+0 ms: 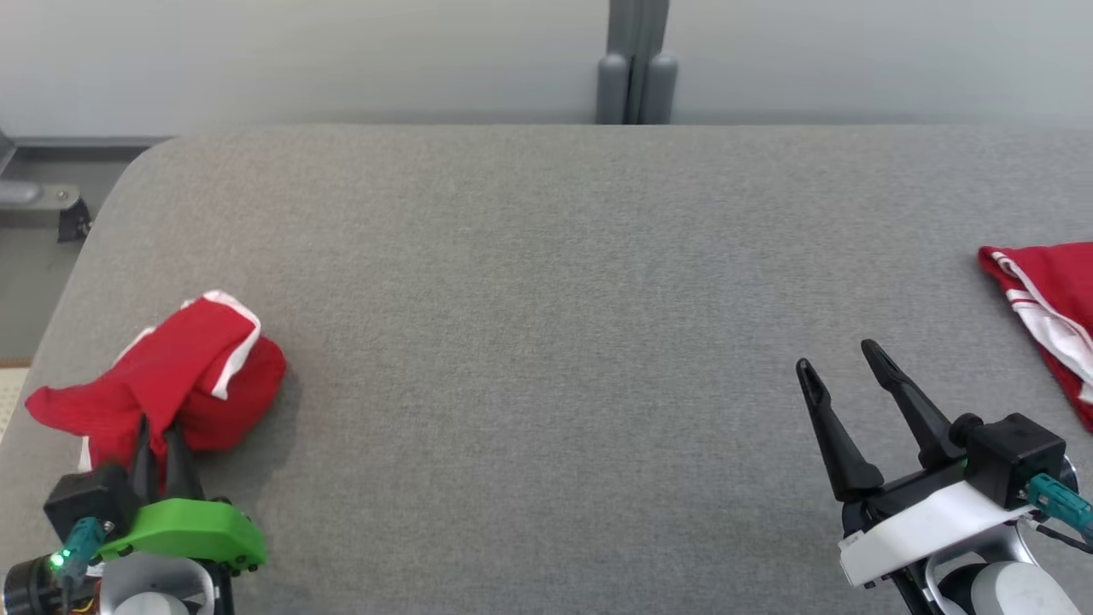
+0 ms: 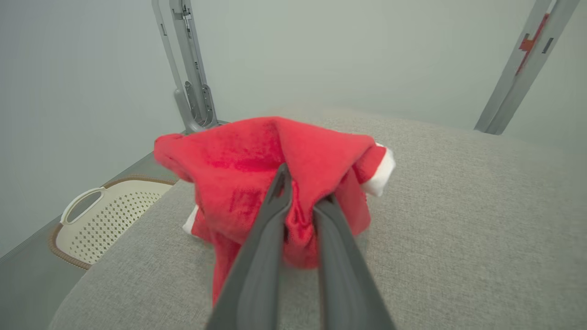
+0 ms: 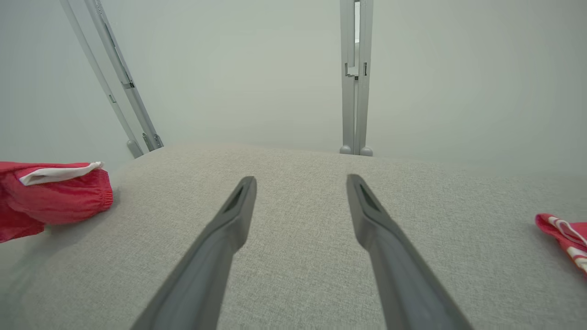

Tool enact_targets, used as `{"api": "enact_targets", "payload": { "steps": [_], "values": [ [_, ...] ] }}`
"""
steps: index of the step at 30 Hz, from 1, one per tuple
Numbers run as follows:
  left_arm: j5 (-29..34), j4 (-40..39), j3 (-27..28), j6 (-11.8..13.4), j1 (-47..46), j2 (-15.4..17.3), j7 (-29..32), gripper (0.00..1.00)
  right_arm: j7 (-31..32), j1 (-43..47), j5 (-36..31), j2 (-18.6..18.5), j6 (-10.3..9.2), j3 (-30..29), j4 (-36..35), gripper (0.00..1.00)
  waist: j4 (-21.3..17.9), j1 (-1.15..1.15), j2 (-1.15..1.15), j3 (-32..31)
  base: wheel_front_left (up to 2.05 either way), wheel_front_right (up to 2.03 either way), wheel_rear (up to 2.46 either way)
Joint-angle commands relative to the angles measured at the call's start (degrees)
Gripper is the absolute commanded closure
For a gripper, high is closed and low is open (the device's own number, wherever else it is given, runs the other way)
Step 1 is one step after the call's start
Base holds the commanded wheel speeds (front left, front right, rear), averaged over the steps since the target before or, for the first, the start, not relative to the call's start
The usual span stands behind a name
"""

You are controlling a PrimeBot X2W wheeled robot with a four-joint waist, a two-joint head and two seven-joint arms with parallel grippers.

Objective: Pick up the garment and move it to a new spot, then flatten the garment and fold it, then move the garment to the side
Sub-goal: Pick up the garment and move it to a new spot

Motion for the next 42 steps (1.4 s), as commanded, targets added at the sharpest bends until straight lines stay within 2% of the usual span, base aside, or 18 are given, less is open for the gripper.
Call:
{"api": "enact_targets", "payload": {
  "steps": [1, 5, 8, 14, 22, 23, 24, 25, 28, 32, 35, 42],
  "values": [
    [0.7, -2.1, -1.0, 0.0, 1.4, -0.4, 0.8, 1.0, 0.0, 0.7, 0.2, 0.0, -0.09, -0.1, -0.2, 0.0, -6.4, 0.0, 0.0, -4.1, 0.0, 0.0, 0.0],
    [2.0, -6.9, -6.2, -1.4, 1.7, -1.7, 3.6, 1.0, -0.2, -0.1, 0.4, 0.2, -0.09, -0.3, -0.9, 0.0, -10.2, 0.0, 0.0, -1.4, 0.0, 0.0, 0.0],
    [2.6, -7.6, -11.1, -3.1, -1.3, -2.4, 5.1, 1.0, -0.7, -1.6, 0.7, 0.4, -0.09, -0.6, -1.0, 0.0, -13.7, 0.0, 0.0, 1.6, 0.0, 0.0, 0.0],
    [4.4, -3.3, -21.3, -6.2, -8.9, -3.3, 6.5, 1.0, -2.2, -3.9, 1.7, 1.0, -0.08, -1.3, 0.2, 0.0, -20.0, 0.0, 0.0, 7.3, 0.0, 0.0, 0.0],
    [2.8, 5.3, -31.3, -8.0, -15.8, -3.5, 6.0, 1.0, -5.7, -5.8, 2.4, 2.6, -0.08, -2.3, 2.2, 0.0, -23.4, 0.0, 0.0, 11.0, 0.0, 0.0, 0.0],
    [2.3, 5.9, -32.2, -8.1, -16.3, -3.5, 5.7, 0.86, -5.9, -5.9, 2.5, 2.8, -0.08, -2.1, 2.5, 0.0, -23.4, 0.0, 0.0, 11.1, 0.0, 0.0, 0.0],
    [1.7, 6.3, -33.3, -8.2, -16.7, -3.5, 4.9, 0.53, -6.2, -6.0, 2.7, 2.9, -0.08, -2.0, 2.8, 0.0, -23.2, 0.0, 0.0, 11.0, 0.0, 0.0, 0.0],
    [1.1, 6.6, -34.2, -8.3, -16.9, -3.5, 4.3, 0.0, -6.3, -6.2, 2.7, 3.0, -0.08, -2.0, 3.0, 0.0, -22.9, 0.0, 0.0, 10.9, 0.0, 0.0, 0.0],
    [-0.7, 6.1, -36.6, -8.3, -17.0, -3.5, 1.4, 0.0, -6.7, -6.0, 2.2, 2.7, -0.08, -2.1, 3.8, 0.0, -21.2, 0.0, 0.0, 9.3, 0.0, 0.0, 0.0],
    [-1.1, 3.2, -36.5, -6.3, -16.1, -3.5, -1.8, 0.0, -6.4, -5.2, 1.7, 2.4, -0.08, -2.4, 3.9, 0.0, -18.2, 0.0, 0.0, 6.5, 0.0, 0.0, 0.0],
    [-1.4, -0.2, -34.2, -3.7, -13.9, -2.7, -3.1, 0.0, -5.7, -4.3, 1.6, 2.4, -0.08, -2.7, 3.4, 0.0, -15.5, 0.0, 0.0, 4.5, 0.0, 0.0, 0.0],
    [-3.0, -6.3, -25.7, 2.5, -7.3, 1.6, -3.9, 0.0, -3.4, -2.1, 0.8, 2.0, -0.08, -3.3, 2.0, 0.0, -10.4, 0.0, 0.0, 1.3, 0.0, 0.0, 0.0]
  ]
}}
